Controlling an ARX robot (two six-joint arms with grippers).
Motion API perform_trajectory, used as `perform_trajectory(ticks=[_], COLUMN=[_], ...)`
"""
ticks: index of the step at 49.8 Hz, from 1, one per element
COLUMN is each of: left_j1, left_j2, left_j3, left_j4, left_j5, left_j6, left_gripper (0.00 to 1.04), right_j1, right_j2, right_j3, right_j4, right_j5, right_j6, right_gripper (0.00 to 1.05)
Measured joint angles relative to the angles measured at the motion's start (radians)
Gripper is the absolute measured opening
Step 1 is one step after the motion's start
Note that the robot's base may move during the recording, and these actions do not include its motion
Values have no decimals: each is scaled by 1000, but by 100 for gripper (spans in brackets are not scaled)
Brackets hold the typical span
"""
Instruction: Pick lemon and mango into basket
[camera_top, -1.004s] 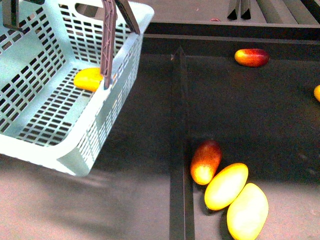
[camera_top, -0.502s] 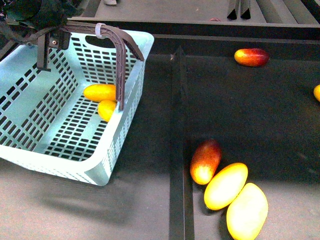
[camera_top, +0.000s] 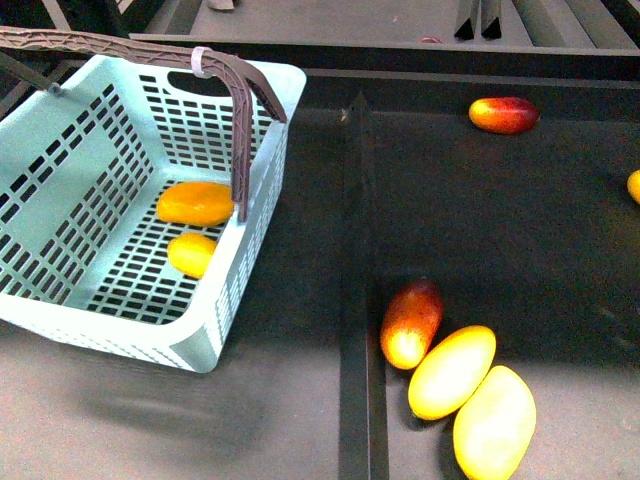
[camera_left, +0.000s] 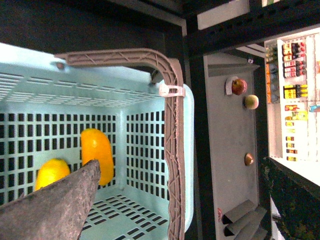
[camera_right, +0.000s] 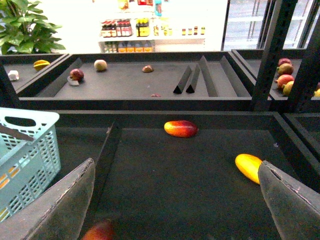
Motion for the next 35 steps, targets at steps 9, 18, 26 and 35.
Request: perform_trajectory(ticks=[9, 18, 26, 35], left_j1=[20, 58, 87, 117], left_j2=[-135, -238, -344, -461], left_j3=[-191, -456, -586, -692], left_j4=[456, 848, 871, 864], left_j5=[260, 359, 385, 418], left_j6=[457, 1245, 1475, 1519], left_gripper=[80, 47, 17, 3], right_j1=[0, 0, 0, 0], right_j2=[0, 0, 0, 0], right_j3=[0, 0, 0, 0], right_j4=[0, 0, 0, 0], right_j5=[2, 2, 2, 2], right_j6=[0, 0, 0, 0], right_gripper=[96, 96, 96, 96])
